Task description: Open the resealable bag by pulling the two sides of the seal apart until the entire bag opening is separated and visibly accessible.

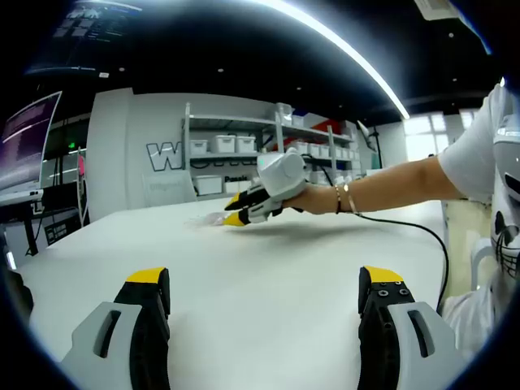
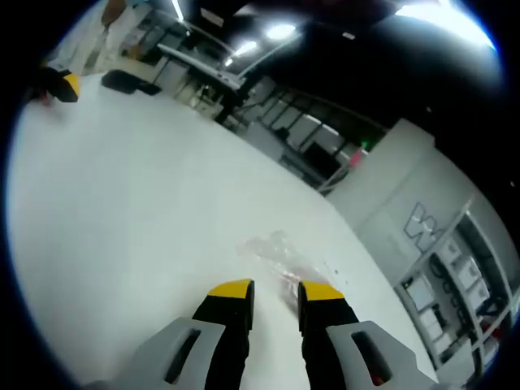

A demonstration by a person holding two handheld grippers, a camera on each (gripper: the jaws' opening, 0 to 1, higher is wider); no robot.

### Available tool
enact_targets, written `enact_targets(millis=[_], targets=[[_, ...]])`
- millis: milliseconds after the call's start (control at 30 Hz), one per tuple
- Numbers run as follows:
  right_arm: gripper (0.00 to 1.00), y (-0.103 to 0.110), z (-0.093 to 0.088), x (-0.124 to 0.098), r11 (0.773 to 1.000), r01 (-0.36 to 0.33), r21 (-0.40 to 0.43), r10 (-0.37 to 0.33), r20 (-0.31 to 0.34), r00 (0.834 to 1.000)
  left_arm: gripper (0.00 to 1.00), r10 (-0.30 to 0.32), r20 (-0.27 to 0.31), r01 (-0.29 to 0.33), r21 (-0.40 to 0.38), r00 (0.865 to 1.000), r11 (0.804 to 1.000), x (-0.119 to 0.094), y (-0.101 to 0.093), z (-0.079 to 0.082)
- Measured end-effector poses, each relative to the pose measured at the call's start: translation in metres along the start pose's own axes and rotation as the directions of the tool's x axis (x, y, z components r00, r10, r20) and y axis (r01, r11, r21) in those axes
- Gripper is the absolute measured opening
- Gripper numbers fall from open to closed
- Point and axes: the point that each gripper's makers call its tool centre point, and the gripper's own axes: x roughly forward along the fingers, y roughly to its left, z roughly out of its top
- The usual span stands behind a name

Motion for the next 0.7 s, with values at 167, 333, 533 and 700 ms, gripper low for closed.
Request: enact_targets(millis=[167,333,533,700], targets=[[0.19,0.000,0.003,0.003,0.999,-0.006,-0.037,0.006,0.002,1.000,0.95,0.000,0.001,0.000,-0.001,1.000,1.000,0.000,-0.001,0.001],[0.19,0.000,0.006,0.009,0.998,-0.009,-0.058,0.009,0.001,1.000,0.95,-0.001,0.002,0.001,-0.004,1.000,1.000,0.000,0.000,0.002],[0.19,0.002,0.010,0.017,0.995,-0.014,-0.104,0.013,-0.011,1.000,0.95,-0.001,0.004,0.001,-0.007,1.000,1.000,0.000,0.001,0.002],[0.19,0.001,0.009,0.022,0.992,-0.014,-0.123,0.012,-0.019,1.000,0.96,-0.003,0.010,0.003,-0.014,1.000,1.000,-0.002,0.003,0.003]])
